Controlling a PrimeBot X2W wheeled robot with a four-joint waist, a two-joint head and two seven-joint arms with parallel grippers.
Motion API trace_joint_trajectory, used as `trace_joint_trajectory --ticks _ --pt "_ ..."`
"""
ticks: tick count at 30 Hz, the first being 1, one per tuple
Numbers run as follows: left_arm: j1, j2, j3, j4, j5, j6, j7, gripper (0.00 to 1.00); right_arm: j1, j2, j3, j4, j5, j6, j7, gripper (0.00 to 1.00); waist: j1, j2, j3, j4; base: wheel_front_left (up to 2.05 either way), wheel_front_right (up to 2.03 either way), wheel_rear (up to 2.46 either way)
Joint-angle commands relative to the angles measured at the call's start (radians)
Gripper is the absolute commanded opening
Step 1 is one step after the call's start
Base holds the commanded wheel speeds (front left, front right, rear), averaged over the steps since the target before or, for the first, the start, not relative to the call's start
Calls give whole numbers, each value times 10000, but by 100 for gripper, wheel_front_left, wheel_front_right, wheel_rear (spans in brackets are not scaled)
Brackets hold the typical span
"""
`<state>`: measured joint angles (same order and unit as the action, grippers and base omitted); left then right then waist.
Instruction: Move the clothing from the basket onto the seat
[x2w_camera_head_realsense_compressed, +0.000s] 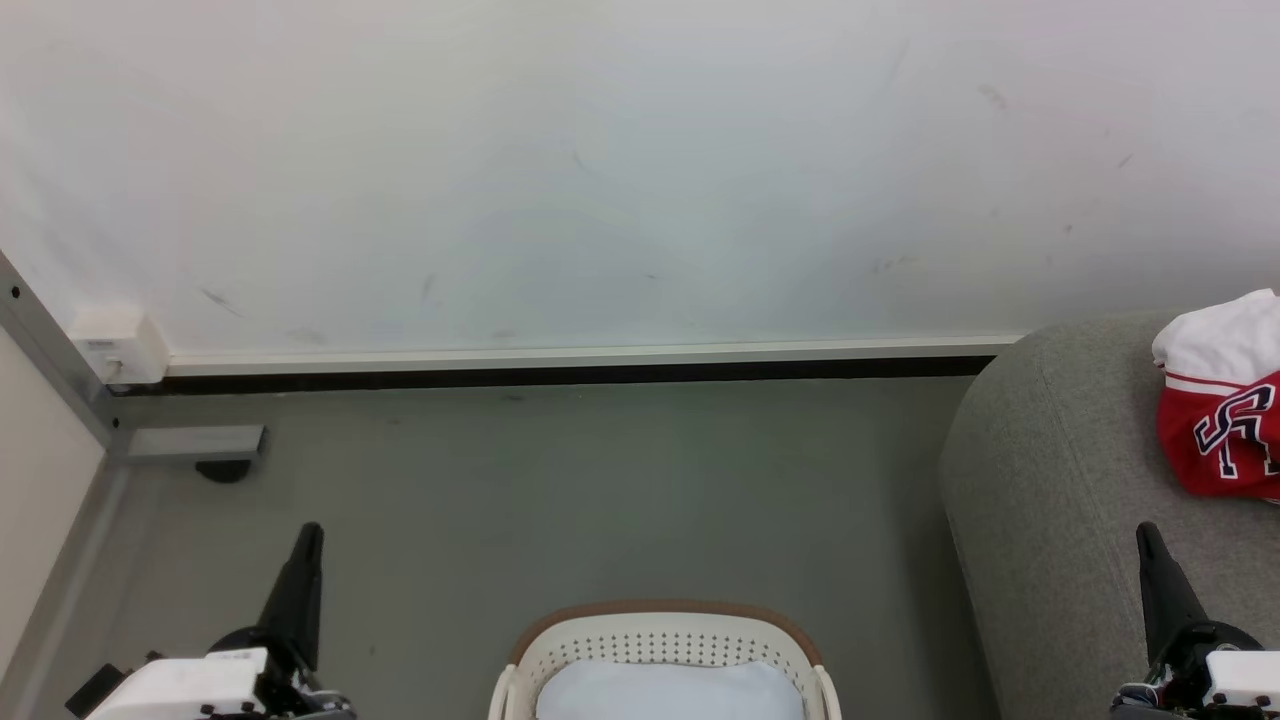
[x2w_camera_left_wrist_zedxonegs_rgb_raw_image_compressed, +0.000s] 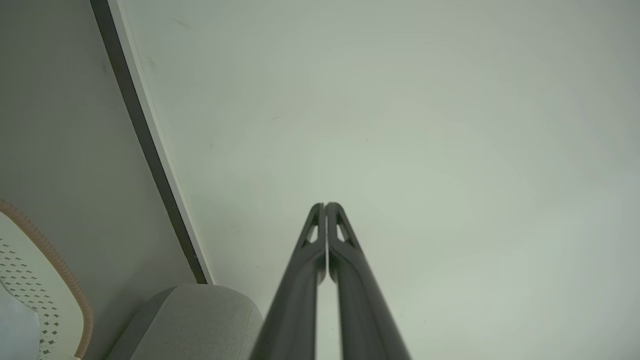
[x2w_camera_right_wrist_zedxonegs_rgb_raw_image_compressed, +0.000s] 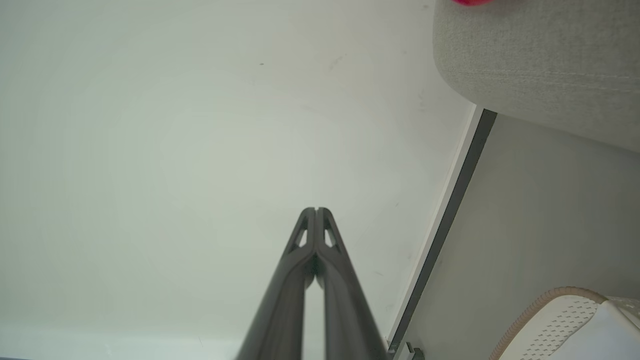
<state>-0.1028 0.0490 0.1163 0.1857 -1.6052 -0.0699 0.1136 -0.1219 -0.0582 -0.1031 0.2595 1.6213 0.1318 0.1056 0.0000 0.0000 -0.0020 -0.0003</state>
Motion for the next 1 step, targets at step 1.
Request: trace_joint_trajectory --ticks 1 --pt "-88 16 32 -26 -124 -48 35 0 -105 -56 -13 -30 32 -21 23 0 0 0 -1 0 0 0 0"
